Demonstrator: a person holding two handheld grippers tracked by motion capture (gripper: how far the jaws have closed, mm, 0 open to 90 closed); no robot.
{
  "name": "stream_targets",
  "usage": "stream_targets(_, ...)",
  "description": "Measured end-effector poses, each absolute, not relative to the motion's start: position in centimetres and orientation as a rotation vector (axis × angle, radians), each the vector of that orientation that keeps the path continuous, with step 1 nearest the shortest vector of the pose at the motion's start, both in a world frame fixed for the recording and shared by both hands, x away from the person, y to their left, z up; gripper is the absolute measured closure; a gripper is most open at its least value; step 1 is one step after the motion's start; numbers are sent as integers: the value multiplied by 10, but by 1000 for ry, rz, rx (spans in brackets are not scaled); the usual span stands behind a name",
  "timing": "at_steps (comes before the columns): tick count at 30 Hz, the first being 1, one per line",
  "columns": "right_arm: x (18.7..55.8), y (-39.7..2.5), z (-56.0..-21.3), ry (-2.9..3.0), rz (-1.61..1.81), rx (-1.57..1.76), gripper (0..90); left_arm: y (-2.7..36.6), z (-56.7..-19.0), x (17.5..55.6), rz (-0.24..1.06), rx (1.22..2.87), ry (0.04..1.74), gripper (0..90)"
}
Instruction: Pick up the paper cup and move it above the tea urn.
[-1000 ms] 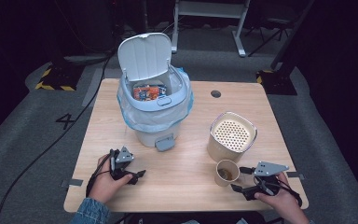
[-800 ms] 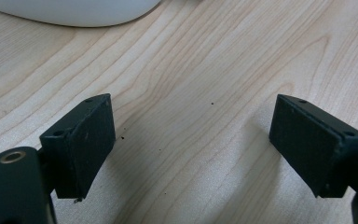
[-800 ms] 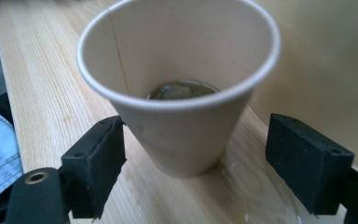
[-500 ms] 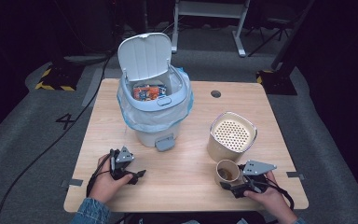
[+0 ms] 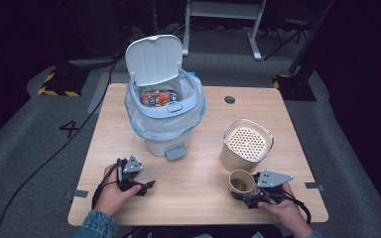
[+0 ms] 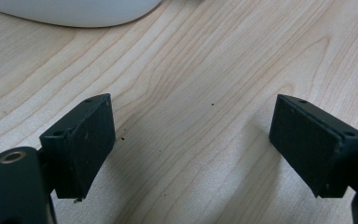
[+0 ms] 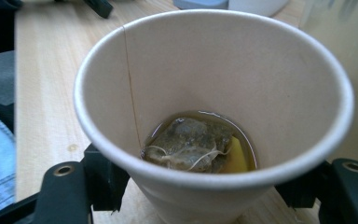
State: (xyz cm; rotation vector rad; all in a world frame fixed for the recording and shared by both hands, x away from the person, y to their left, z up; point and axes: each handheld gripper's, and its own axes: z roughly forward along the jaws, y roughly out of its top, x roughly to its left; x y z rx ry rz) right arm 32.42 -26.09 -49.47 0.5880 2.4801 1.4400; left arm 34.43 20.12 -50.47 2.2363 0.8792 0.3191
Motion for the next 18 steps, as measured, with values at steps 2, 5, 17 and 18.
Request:
stream_targets(2,323,-262,-491,2477,1455,559,313,201,-505,344,319,2236,879,145)
stream_targets(5,322,-265,-484,2485,1468,528,315,201,-505,344,318,2237,880,145)
stream_targets(17,317,-278,-439,2469,1501,475,317,201,-505,344,318,2237,880,145)
stream_targets(18,317,-278,-436,2467,1502,469,318,201,-505,344,318,2237,880,145)
